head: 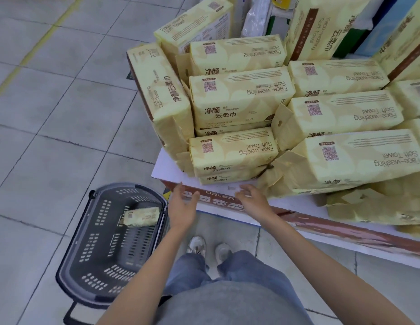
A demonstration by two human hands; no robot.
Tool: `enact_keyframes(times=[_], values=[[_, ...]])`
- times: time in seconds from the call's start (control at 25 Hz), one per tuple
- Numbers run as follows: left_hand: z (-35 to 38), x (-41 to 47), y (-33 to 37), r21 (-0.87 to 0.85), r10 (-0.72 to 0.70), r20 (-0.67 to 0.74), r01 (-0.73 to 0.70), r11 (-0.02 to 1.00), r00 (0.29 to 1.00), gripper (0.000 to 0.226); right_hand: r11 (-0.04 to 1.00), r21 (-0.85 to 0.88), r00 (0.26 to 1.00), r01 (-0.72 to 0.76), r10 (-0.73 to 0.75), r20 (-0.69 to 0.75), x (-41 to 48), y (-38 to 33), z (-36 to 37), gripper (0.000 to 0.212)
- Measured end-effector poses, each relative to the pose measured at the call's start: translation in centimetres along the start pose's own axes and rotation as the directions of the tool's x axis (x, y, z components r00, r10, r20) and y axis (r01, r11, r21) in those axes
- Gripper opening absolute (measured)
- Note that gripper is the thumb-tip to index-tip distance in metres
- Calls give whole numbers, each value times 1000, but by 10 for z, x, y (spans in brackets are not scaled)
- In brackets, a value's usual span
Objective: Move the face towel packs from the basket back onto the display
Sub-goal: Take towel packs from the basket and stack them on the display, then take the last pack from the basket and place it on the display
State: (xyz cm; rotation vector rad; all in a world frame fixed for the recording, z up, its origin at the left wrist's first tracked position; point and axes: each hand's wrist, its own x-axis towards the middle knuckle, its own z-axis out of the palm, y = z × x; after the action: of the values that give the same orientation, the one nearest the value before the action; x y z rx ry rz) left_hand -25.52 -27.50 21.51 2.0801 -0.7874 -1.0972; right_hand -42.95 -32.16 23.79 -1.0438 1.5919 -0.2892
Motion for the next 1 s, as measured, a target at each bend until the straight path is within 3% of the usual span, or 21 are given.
enact_keyframes(times=[0.12, 0.4, 0.52, 0.72, 1.0], values=[[-17, -29, -32, -58, -122, 80, 127, 990, 989, 40, 993, -117, 995, 18, -6, 98, -14, 27, -2, 36], [-39, -127, -118, -338, -455, -117, 395, 854, 883, 23, 912, -394, 945, 109, 28, 326, -28, 65, 26, 37], [-39, -160, -144, -457, -564, -221, 427, 781, 796, 20, 857, -462, 884, 228, 17, 467, -28, 55, 58, 37], [-43, -182, -162, -638, -719, -250, 448, 626, 649, 27, 768, -510, 777, 388, 25, 629, -29, 28, 122, 39], [-92, -124, -177, -682, -753, -227, 452, 575, 617, 21, 730, -549, 762, 407, 60, 645, -4, -12, 211, 38]])
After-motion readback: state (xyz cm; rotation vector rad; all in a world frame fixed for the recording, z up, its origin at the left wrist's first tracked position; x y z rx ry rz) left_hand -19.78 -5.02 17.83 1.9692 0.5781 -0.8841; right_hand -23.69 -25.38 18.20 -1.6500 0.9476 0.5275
